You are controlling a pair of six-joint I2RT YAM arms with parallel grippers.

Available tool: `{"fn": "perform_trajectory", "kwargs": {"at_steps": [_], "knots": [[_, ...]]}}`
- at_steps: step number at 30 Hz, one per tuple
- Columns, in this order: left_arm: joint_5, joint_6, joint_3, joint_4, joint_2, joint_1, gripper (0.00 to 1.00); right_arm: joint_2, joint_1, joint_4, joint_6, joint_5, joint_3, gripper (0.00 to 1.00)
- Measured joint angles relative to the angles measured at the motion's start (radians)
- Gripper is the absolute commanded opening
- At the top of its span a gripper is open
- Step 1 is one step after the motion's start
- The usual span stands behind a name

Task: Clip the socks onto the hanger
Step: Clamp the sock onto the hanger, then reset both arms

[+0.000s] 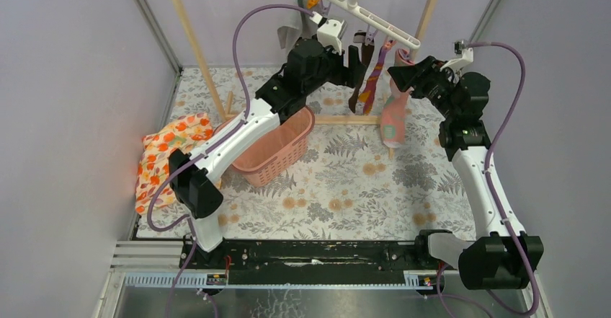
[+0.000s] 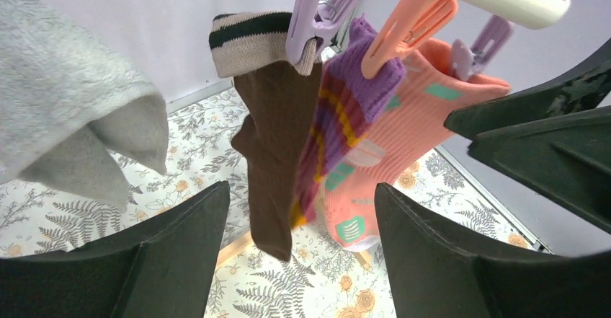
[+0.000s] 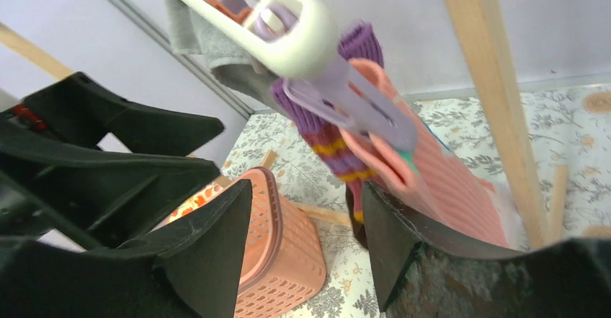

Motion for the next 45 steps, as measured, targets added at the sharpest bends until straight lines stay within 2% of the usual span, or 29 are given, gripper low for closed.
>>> {"fn": "perform_trajectory", "kwargs": {"at_steps": [8,13,16,18,20,22,23,28,29,31,32,33,34,35,36,37,38,39,40,41,42,43,45], "knots": [[-0.004,0.000,-0.058,0.027,-0.046,0.010,0.91,-0.013,-0.040,-0.048,-0.011,0.053,-0.027,0.62],[-0.043,-0.001,-0.174,0.051,-0.120,0.016,0.95,-0.064,-0.043,-0.055,-0.015,0.073,-0.034,0.60],[-0.081,-0.005,-0.275,0.060,-0.194,0.032,0.98,-0.097,-0.043,-0.055,-0.016,0.075,-0.034,0.55],[-0.113,-0.008,-0.347,0.066,-0.258,0.049,0.99,-0.117,-0.043,-0.055,-0.018,0.082,-0.034,0.46],[-0.154,-0.010,-0.418,0.064,-0.337,0.065,0.99,-0.127,-0.043,-0.055,-0.022,0.090,-0.034,0.31],[-0.209,-0.010,-0.479,0.065,-0.423,0.078,0.99,-0.130,-0.044,-0.055,-0.026,0.093,-0.034,0.08],[-0.239,-0.010,-0.504,0.065,-0.462,0.082,0.99,-0.129,-0.044,-0.056,-0.027,0.092,-0.034,0.00],[-0.397,-0.037,-0.612,0.076,-0.640,0.088,0.99,-0.109,-0.045,-0.042,-0.008,0.069,-0.036,0.00],[-0.424,-0.052,-0.632,0.077,-0.665,0.088,0.99,-0.103,-0.045,-0.031,0.000,0.061,-0.041,0.03],[-0.465,-0.082,-0.662,0.074,-0.691,0.088,0.99,-0.087,-0.045,-0.009,0.016,0.037,-0.055,0.44],[-0.487,-0.103,-0.679,0.069,-0.698,0.088,0.99,-0.080,-0.045,-0.003,0.029,0.027,-0.063,0.58],[-0.505,-0.122,-0.694,0.060,-0.701,0.088,0.99,-0.073,-0.045,0.002,0.041,0.021,-0.073,0.64],[-0.521,-0.140,-0.710,0.051,-0.702,0.088,0.99,-0.068,-0.045,0.005,0.048,0.018,-0.084,0.61],[-0.533,-0.159,-0.729,0.043,-0.704,0.088,0.99,-0.064,-0.045,0.006,0.056,0.018,-0.097,0.47],[-0.544,-0.178,-0.746,0.029,-0.705,0.088,0.99,-0.063,-0.045,0.007,0.058,0.018,-0.108,0.30],[-0.550,-0.194,-0.762,0.012,-0.706,0.088,0.99,-0.063,-0.045,0.007,0.063,0.016,-0.121,0.18],[-0.552,-0.210,-0.777,-0.004,-0.709,0.088,0.99,-0.063,-0.045,0.008,0.060,0.013,-0.129,0.12],[-0.550,-0.225,-0.792,-0.014,-0.713,0.088,0.99,-0.063,-0.045,0.010,0.064,0.010,-0.137,0.15],[-0.549,-0.236,-0.804,-0.024,-0.718,0.088,0.99,-0.064,-0.045,0.014,0.071,0.006,-0.147,0.27],[-0.546,-0.249,-0.816,-0.035,-0.726,0.088,0.99,-0.067,-0.045,0.024,0.078,0.002,-0.163,0.43],[-0.542,-0.259,-0.826,-0.042,-0.735,0.088,0.99,-0.071,-0.045,0.029,0.087,0.001,-0.177,0.54],[-0.538,-0.271,-0.834,-0.052,-0.747,0.088,0.99,-0.077,-0.045,0.034,0.091,0.001,-0.197,0.61],[-0.529,-0.288,-0.849,-0.064,-0.772,0.088,0.99,-0.098,-0.045,0.034,0.092,0.002,-0.243,0.68]]}}
